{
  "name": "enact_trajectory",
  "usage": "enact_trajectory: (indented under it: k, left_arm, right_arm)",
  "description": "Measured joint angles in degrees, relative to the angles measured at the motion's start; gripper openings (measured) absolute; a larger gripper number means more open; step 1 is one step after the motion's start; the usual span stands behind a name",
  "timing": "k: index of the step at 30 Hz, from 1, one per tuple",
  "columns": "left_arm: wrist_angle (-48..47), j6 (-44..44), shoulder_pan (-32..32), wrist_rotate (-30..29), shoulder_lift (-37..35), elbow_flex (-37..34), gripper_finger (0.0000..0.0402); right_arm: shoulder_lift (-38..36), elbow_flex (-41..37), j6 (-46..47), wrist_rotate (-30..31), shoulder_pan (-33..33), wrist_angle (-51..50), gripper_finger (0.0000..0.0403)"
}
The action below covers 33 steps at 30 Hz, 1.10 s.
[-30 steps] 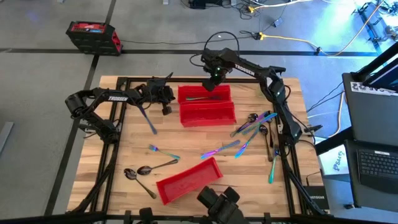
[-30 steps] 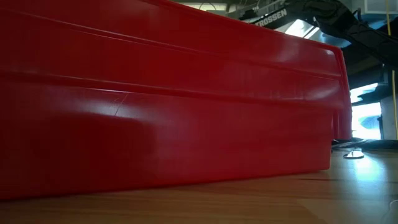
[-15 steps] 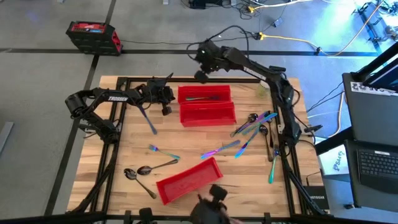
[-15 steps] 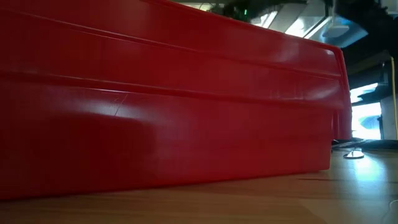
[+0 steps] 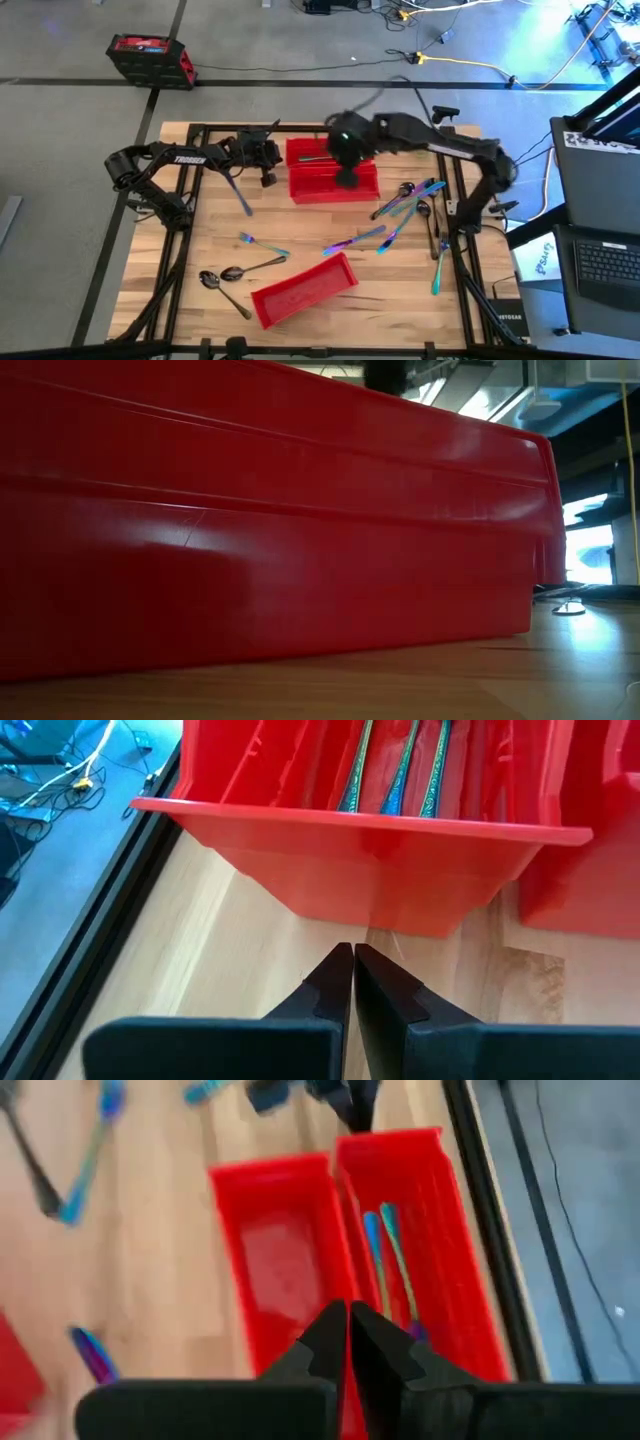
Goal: Sort silverware
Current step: Put the purple table knife into the bottom red bin
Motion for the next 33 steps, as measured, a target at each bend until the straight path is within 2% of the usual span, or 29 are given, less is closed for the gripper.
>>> enact_trajectory:
  k: [7,11,18,20,23,25,30,33]
  left_arm:
    - [-0.9,1.4,-1.3,-0.1,-0.7,0.0,0.0]
    - [-0.3,2.1,-3.7,-0.1,-4.4,0.0,0.0]
    - [1.9,3.4,-11.3,2.4,-11.9,0.0,0.0]
    - [1.6,4.8,-14.4,2.0,-12.3,0.0,0.0]
    - [1.9,6.3,-18.0,-5.1,-12.6,0.0,0.0]
    - [2.6,5.5,-19.6,-7.7,-12.6,0.0,0.0]
    - [5.0,4.7,-23.3,-1.1,-11.7,0.0,0.0]
    - [4.7,5.5,-25.4,0.9,-10.2,0.0,0.0]
  right_arm:
    - [-14.8,-27.0,6.6,-0.2,3.7,21.1,0.0001]
    - [-20.1,-39.5,7.4,-2.8,4.8,26.3,0.0001]
    - [-29.0,-58.9,11.3,-7.3,8.1,46.8,0.0023]
    - [-30.1,-61.7,10.6,-6.4,9.6,48.6,0.0039]
    - [-30.1,-63.5,9.5,-0.3,11.0,49.1,0.0063]
    - [-29.9,-63.5,8.2,0.5,11.2,49.3,0.0075]
    - [-29.5,-63.5,4.3,-1.1,14.1,44.0,0.008]
    - [-28.6,-63.5,3.0,-1.1,15.6,42.1,0.0081]
